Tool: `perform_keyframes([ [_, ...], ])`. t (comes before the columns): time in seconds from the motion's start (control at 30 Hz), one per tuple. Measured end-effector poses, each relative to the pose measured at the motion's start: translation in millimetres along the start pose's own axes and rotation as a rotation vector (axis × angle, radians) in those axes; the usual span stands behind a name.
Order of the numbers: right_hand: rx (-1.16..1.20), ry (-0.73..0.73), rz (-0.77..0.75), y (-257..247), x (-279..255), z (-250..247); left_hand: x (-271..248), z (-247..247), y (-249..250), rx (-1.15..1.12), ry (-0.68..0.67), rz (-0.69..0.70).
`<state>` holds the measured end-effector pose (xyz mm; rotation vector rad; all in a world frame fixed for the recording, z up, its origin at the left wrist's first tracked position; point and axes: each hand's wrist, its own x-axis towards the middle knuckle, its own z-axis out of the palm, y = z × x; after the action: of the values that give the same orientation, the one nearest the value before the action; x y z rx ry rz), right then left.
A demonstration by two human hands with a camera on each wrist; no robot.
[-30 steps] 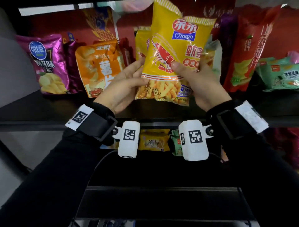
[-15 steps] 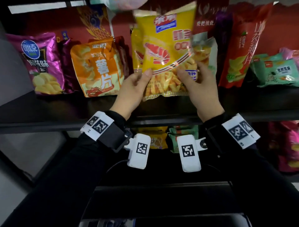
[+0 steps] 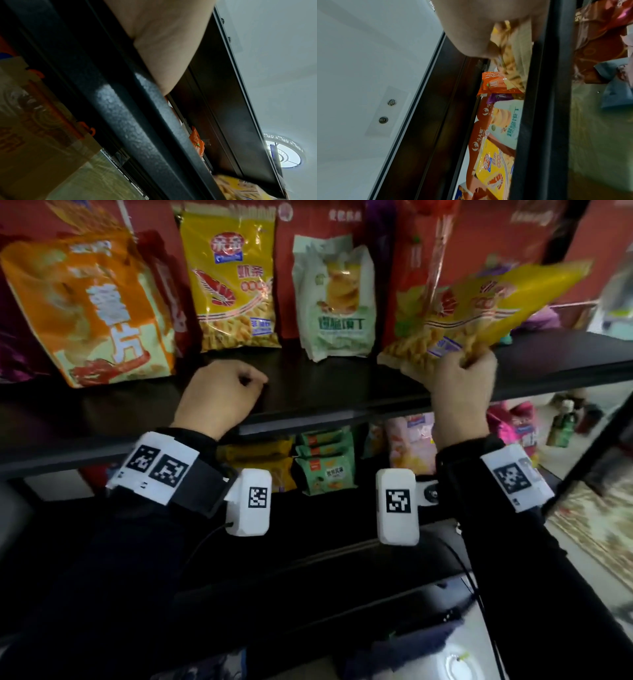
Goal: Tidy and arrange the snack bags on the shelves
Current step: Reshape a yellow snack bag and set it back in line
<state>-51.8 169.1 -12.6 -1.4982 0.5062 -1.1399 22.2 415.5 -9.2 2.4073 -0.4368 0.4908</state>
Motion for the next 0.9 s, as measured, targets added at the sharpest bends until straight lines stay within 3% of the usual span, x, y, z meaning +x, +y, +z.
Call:
perform_keyframes([
  [0.07,-0.105,-0.091,0.051,-3,5,2,-1,0,1,0.006,0.004,0.001],
  [0.13,-0.272,-0.091,0.07,-6,2,1,-2,-1,2,0.012,0.0,-0.001],
  [0.23,-0.453,-0.021,-0.19,-12,-7,0,-3,-1,3,0.007,-0.008,-0.007],
  [0.3,-0.605,-0.12,-0.268,-10,-8,5,-3,-1,2,-0.005,-0.013,-0.007],
  [0.47,-0.813,-0.309,-0.162,1,-2,16,-4,-4,3,-0.022,-0.053,-0.017],
  [0.57,-0.811,-0.258,-0.197,-1,-4,21,-3,-5,1,-0.037,-0.068,-0.022],
  [0.7,-0.608,-0.183,-0.59,-12,-21,43,-3,-5,2,-0.043,-0.065,-0.044],
  [0.8,-0.4,-0.44,-0.672,-18,-30,76,1,-6,2,-0.131,-0.088,-0.11],
  [0.9,-0.441,-0.683,-0.691,-15,-30,98,11,-21,5,-0.376,-0.077,-0.21],
])
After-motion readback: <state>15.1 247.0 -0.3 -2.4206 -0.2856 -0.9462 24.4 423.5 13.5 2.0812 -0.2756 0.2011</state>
